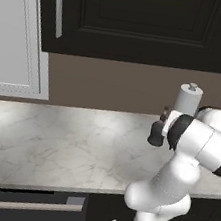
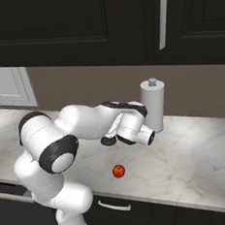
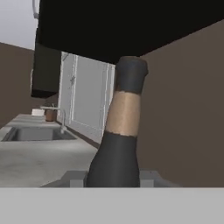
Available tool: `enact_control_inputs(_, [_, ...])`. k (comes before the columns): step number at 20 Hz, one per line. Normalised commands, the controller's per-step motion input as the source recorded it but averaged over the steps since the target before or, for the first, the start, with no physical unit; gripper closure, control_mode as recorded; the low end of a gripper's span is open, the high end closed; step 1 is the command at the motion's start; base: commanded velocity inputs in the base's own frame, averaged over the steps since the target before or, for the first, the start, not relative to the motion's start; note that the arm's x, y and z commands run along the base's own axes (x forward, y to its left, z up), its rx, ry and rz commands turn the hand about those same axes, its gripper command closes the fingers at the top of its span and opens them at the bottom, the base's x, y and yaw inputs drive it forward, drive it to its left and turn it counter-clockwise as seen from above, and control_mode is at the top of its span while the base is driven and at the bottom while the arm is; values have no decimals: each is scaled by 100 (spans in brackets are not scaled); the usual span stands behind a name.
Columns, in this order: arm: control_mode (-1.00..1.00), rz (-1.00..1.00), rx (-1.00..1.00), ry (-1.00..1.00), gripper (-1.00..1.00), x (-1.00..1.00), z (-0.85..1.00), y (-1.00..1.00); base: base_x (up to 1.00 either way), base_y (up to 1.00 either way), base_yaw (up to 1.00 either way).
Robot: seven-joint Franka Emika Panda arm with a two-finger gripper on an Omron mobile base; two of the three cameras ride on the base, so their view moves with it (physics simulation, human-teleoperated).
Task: Place the liquors on the top shelf of the fridge to keep them out of children's reach, and place the apple on lower shelves for easy access.
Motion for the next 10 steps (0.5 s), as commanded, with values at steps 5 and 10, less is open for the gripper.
enact_control_inputs(5, [-100,0,-15,-1,100,-100,96,23,0,0,0])
enact_control_inputs(10, [-100,-5,-11,3,100,-97,87,33,0,0,0])
